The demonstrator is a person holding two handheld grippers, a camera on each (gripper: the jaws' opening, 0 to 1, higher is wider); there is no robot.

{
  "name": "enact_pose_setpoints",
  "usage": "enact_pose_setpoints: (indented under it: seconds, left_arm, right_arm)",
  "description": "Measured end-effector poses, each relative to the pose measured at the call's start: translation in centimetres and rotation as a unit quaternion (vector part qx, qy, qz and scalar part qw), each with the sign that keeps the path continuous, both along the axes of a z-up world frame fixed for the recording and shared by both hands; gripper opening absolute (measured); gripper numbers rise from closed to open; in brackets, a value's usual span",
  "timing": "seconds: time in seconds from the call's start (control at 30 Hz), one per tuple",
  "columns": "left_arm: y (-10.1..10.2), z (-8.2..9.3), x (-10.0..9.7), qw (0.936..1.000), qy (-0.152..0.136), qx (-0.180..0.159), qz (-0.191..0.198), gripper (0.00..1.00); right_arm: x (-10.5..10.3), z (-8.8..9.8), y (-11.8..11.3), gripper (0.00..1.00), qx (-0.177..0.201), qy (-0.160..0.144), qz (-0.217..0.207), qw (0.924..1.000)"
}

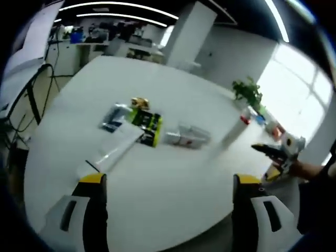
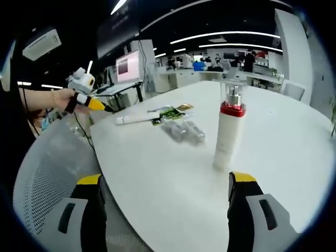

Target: Arrange the skincare products in the storage area until every visible bottle or jar stands upright without overlapping.

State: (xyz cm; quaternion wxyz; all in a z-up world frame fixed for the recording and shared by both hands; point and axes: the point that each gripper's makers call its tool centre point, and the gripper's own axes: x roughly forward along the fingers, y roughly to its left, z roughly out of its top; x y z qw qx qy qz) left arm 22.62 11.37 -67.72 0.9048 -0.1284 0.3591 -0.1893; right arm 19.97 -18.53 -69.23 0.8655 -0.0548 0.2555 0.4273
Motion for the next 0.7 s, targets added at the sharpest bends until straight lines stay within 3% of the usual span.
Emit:
enact_pose_setpoints:
  seconds: [0.33,0.7]
  left_arm:
    - [0.6,-0.1,1.2,0.9999,0.002,0.015,0.006,0.91]
    - [2.1,-0.8,3.5,0.997,0.012,0.076,-0.006,0.91]
  right_arm:
    - [0.0,-0.3,-0.1,0.97,-0.007,0.0,0.002,1.0]
    - [0.1,-0.3,-0.1,0.96,-0.006,0.002,-0.001,1.0]
